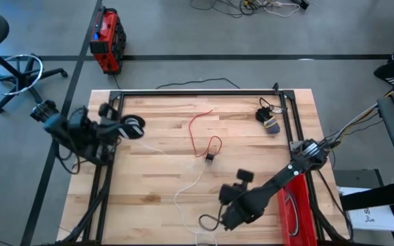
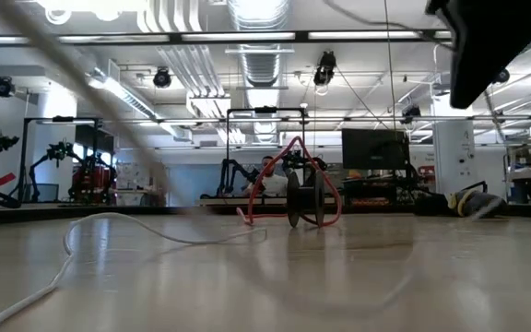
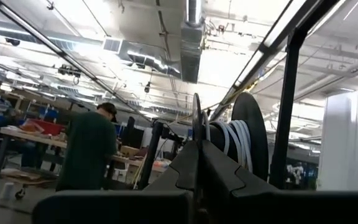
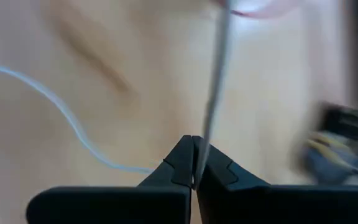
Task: Coil cords
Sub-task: Coil the white wire onto the spool
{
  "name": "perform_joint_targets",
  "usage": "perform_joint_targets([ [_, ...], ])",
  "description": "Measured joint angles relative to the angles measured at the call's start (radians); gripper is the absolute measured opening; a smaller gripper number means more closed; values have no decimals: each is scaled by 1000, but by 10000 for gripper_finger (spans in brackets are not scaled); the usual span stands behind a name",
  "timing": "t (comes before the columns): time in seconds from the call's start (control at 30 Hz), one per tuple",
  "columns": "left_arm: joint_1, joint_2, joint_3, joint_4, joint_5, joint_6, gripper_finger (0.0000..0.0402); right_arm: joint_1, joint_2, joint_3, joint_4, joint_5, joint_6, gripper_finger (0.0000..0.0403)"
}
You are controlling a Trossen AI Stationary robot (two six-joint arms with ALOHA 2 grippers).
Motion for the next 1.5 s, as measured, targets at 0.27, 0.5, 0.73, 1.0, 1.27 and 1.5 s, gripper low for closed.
perform_joint_targets([
  [0.27, 0, -28, -6, -39, 0, -2, 0, -61, -191, -54, -125, 254, -14, 0],
  [0.5, 0, -1, -8, -39, 1, -7, 0, -179, -409, -195, -127, 356, -147, 0],
  [0.73, 0, -3, -8, -38, 2, -22, 0, -330, -647, -484, -122, 337, -117, 0],
  [1.0, 0, -8, -3, -40, 0, -22, 0, -358, -820, -727, -54, 325, -12, 0],
  [1.27, 0, -9, 0, -27, 5, -13, 0, -358, -865, -795, 6, 283, 13, 50],
  [1.5, 0, 10, -1, -35, 4, -16, 0, -348, -834, -756, 283, 137, -117, 148],
])
